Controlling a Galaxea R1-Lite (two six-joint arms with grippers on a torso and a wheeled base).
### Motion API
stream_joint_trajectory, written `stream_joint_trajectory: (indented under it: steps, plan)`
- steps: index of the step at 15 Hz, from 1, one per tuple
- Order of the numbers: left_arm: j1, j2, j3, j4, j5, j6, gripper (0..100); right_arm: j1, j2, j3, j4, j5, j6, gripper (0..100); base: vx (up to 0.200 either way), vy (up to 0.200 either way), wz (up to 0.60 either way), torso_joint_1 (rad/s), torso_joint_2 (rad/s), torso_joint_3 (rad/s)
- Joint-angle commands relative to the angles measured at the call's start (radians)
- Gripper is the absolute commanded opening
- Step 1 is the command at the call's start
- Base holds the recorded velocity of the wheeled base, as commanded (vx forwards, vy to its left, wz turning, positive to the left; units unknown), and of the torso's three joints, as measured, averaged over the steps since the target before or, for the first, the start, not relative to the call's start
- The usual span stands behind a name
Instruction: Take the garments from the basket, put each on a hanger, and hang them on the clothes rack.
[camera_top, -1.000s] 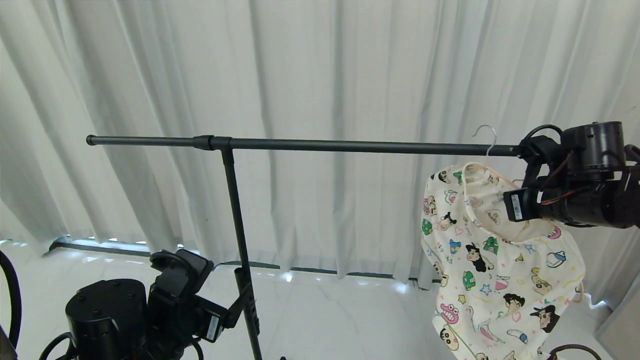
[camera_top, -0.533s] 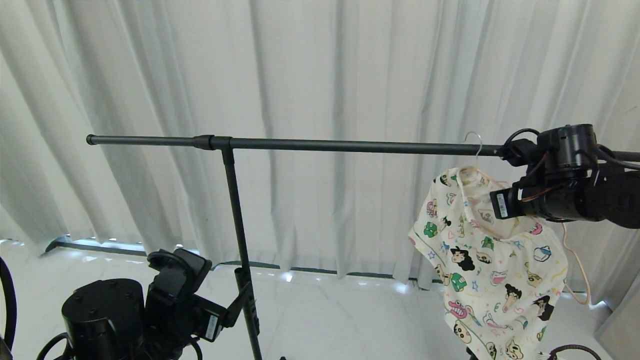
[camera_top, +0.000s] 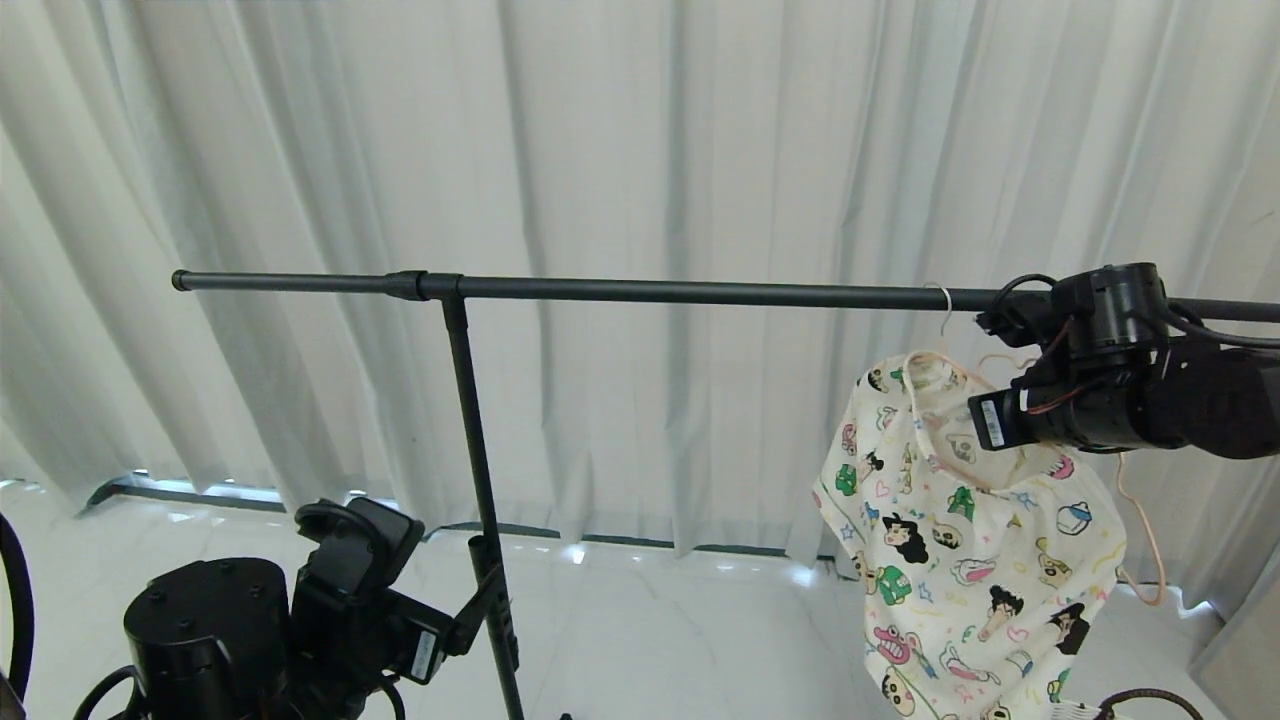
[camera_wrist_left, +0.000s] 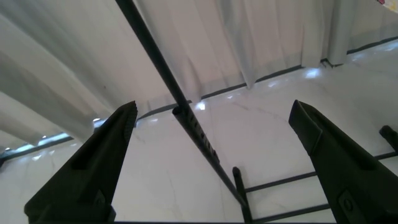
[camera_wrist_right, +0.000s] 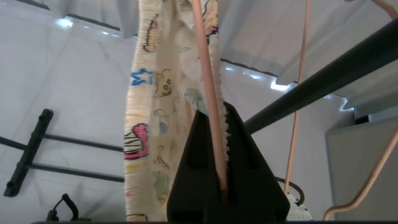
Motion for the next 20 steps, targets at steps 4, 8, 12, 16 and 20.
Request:
stream_joint_trajectory:
  steps: [4, 8, 12, 16, 20]
  plan:
    - [0.001, 0.002, 0.0, 0.0, 0.0, 0.0, 100, 0.001, -0.029, 0.003, 0.041, 0.002, 0.012, 100, 0.0, 0.0, 0.0, 0.0, 0.0, 0.0]
    - [0.01, 0.003, 0.003, 0.0, 0.005, -0.001, 100, 0.028, -0.181, 0.011, 0.05, 0.031, 0.104, 100, 0.0, 0.0, 0.0, 0.0, 0.0, 0.0]
    - [0.051, 0.005, 0.0, 0.0, 0.005, -0.001, 100, 0.03, -0.342, 0.014, 0.184, 0.04, 0.094, 100, 0.0, 0.0, 0.0, 0.0, 0.0, 0.0]
    - [0.078, 0.002, -0.002, 0.0, 0.005, -0.003, 100, 0.028, -0.445, 0.02, 0.369, 0.0, 0.025, 100, -0.2, 0.0, 0.0, 0.006, 0.0, 0.002]
    - [0.122, 0.007, 0.003, 0.0, 0.005, -0.014, 100, -0.028, -0.45, 0.039, 0.382, -0.087, -0.073, 100, -0.2, 0.0, 0.0, -0.008, 0.0, 0.005]
